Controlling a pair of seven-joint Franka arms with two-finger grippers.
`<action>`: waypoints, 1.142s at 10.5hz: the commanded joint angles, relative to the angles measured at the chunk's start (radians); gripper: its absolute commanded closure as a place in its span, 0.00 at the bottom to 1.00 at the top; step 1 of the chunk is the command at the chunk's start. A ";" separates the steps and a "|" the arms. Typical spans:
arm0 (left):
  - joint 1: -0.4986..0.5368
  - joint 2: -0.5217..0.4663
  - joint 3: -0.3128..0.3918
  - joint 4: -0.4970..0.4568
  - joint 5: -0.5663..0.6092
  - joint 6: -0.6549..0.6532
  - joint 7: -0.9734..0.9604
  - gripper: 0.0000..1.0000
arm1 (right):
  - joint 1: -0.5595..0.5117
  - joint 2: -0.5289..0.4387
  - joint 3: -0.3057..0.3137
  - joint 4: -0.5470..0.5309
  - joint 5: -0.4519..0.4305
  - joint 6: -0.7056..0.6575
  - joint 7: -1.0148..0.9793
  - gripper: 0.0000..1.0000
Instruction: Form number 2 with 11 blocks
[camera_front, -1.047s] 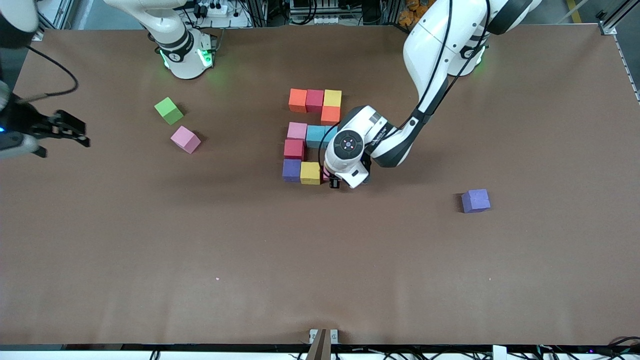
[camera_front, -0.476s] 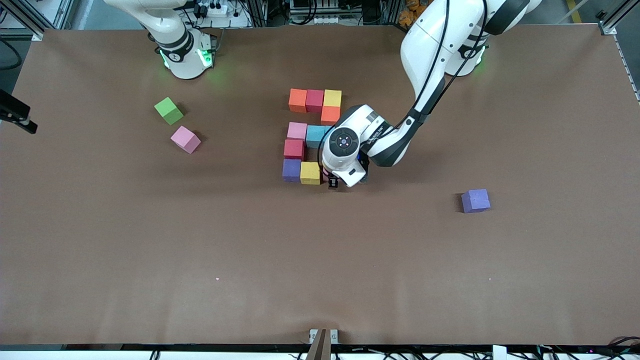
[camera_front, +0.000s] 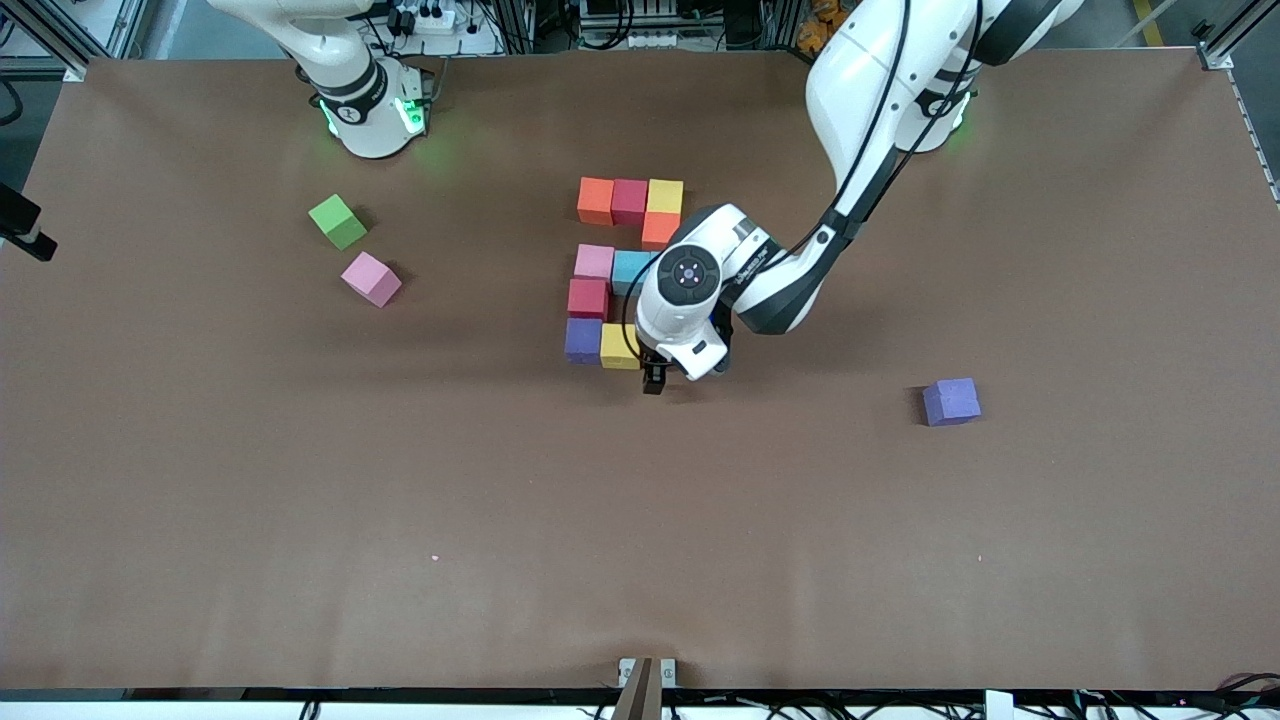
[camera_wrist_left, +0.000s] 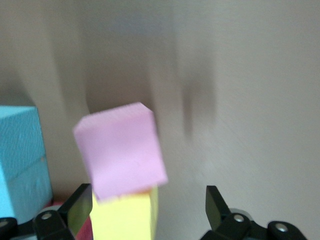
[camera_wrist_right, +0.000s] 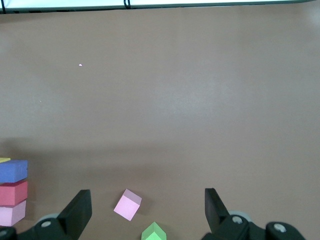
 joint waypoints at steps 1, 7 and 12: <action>0.003 -0.101 -0.003 -0.018 0.015 -0.009 0.015 0.00 | 0.004 0.010 0.002 0.015 -0.003 -0.012 0.006 0.00; 0.025 -0.242 0.003 -0.017 0.023 -0.047 0.332 0.00 | 0.044 0.033 0.002 0.021 -0.037 -0.010 -0.018 0.00; 0.081 -0.310 0.007 -0.026 0.031 -0.056 0.662 0.00 | 0.044 0.027 0.003 0.026 -0.028 -0.085 -0.029 0.00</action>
